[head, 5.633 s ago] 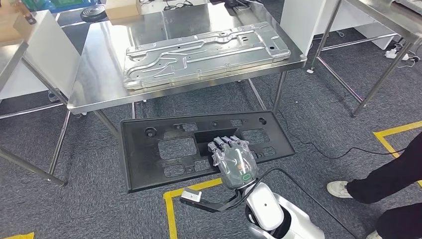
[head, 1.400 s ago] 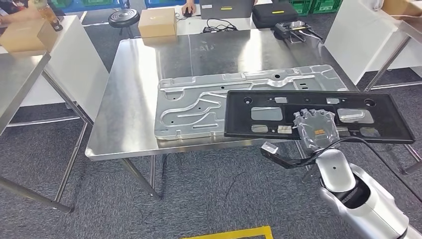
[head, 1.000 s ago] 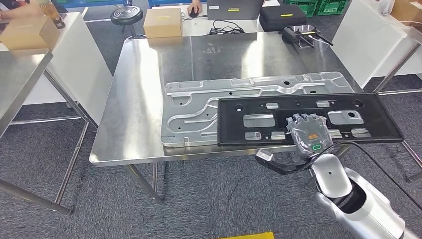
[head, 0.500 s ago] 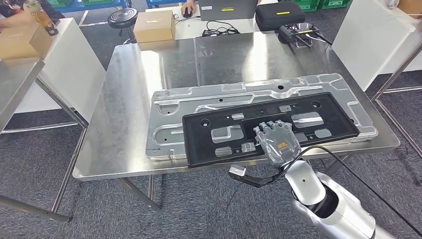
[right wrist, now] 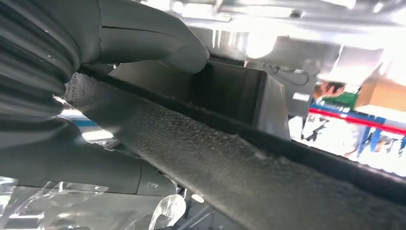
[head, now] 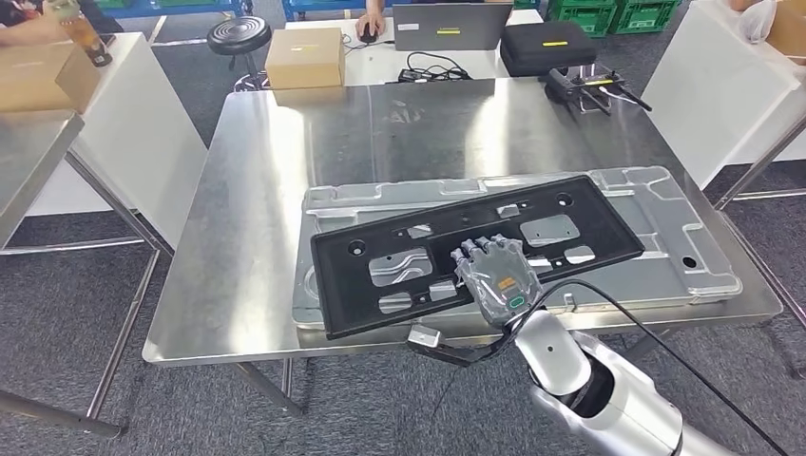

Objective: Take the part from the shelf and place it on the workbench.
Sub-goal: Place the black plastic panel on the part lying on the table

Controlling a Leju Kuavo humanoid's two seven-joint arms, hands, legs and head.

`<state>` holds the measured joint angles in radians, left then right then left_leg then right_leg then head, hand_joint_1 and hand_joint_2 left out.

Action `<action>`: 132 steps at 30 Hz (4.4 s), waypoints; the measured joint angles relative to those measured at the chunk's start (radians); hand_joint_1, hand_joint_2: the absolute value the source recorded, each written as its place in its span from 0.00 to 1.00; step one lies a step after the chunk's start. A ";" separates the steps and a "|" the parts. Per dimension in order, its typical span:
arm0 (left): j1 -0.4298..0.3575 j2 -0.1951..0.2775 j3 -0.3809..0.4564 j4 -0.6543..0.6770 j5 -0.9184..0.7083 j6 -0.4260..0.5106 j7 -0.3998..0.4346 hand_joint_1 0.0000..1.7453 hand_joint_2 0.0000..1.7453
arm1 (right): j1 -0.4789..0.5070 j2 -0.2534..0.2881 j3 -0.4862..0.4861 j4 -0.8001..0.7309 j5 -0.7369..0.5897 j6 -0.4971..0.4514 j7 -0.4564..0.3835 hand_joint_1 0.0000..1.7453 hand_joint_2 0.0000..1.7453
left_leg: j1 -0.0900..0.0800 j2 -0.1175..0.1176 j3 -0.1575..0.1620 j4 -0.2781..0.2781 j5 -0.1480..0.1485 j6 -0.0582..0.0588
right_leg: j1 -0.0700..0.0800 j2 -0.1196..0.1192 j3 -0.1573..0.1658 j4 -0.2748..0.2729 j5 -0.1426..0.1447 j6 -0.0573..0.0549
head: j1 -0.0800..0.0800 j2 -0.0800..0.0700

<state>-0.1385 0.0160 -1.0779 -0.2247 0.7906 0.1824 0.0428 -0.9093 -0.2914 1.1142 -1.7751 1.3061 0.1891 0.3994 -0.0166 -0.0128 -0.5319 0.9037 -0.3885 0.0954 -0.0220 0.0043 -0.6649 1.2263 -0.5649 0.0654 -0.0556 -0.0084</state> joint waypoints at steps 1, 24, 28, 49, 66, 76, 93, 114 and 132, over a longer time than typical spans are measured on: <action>0.002 0.000 0.000 0.000 -0.001 0.000 0.000 0.00 1.00 | 0.004 0.000 0.005 0.002 0.000 -0.001 0.000 1.00 1.00 | 0.001 -0.001 0.009 0.001 -0.008 -0.003 | -0.002 0.000 -0.022 0.009 0.018 0.003 | 0.000 0.000; 0.004 0.010 0.000 0.000 -0.006 0.003 -0.003 0.00 1.00 | 0.011 0.010 0.030 0.015 -0.015 -0.001 0.012 1.00 1.00 | 0.005 0.004 -0.068 0.049 0.011 -0.041 | -0.007 0.005 0.142 -0.274 0.093 -0.007 | -0.001 0.000; 0.004 0.011 0.000 0.000 -0.005 0.004 -0.003 0.00 1.00 | 0.010 0.010 0.029 0.015 -0.015 -0.001 0.014 1.00 1.00 | 0.009 0.004 -0.036 0.029 0.002 -0.022 | -0.008 0.001 0.088 -0.144 0.035 0.005 | 0.000 0.000; 0.002 0.010 -0.003 0.000 -0.036 0.027 -0.058 0.00 1.00 | 0.030 0.006 0.030 0.017 -0.030 0.007 0.022 0.00 0.00 | 0.020 0.005 -0.144 0.246 -0.076 -0.072 | -0.009 0.004 0.115 -0.255 0.116 -0.031 | -0.001 0.000; -0.002 0.014 -0.004 0.000 -0.035 0.022 -0.069 0.00 1.00 | 0.031 0.005 0.019 0.015 -0.041 0.014 0.027 0.00 0.00 | -0.001 0.001 -0.056 0.055 -0.001 -0.039 | -0.007 -0.001 0.160 -0.285 0.095 -0.013 | 0.000 0.000; 0.001 0.014 -0.004 0.000 -0.027 0.024 -0.070 0.00 1.00 | 0.017 -0.037 -0.019 0.001 -0.042 0.045 0.105 0.00 0.00 | 0.006 0.002 -0.054 0.056 0.002 -0.041 | -0.001 -0.001 0.159 -0.286 0.097 -0.004 | 0.000 0.000; 0.004 0.014 -0.004 0.000 -0.022 0.021 -0.060 0.00 1.00 | 0.045 -0.139 -0.118 -0.032 -0.061 0.071 0.113 0.00 0.00 | 0.010 0.005 -0.053 0.054 0.003 -0.043 | 0.004 -0.001 0.161 -0.286 0.098 -0.005 | -0.001 0.000; 0.002 0.014 -0.004 0.000 -0.021 0.011 -0.090 0.00 0.00 | 0.062 -0.110 -0.099 -0.032 -0.072 0.058 0.094 0.00 0.00 | 0.010 0.005 -0.053 0.054 0.003 -0.043 | 0.004 -0.001 0.161 -0.286 0.098 -0.005 | -0.001 0.000; 0.001 0.013 -0.004 0.001 -0.017 -0.004 -0.093 0.00 0.00 | 0.050 -0.062 -0.051 -0.060 -0.050 0.069 0.066 0.00 0.00 | 0.046 0.001 -0.077 0.038 0.056 -0.090 | -0.029 0.012 0.152 -0.263 0.096 0.019 | -0.001 0.000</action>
<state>-0.1378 0.0286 -1.0822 -0.2239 0.7737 0.1788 -0.0499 -0.8597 -0.3536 1.0634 -1.8349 1.2561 0.2582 0.4649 0.0299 -0.0117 -0.6088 0.9412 -0.3320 0.0050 -0.0509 0.0158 -0.5131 0.9635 -0.4690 0.0845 -0.0568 -0.0084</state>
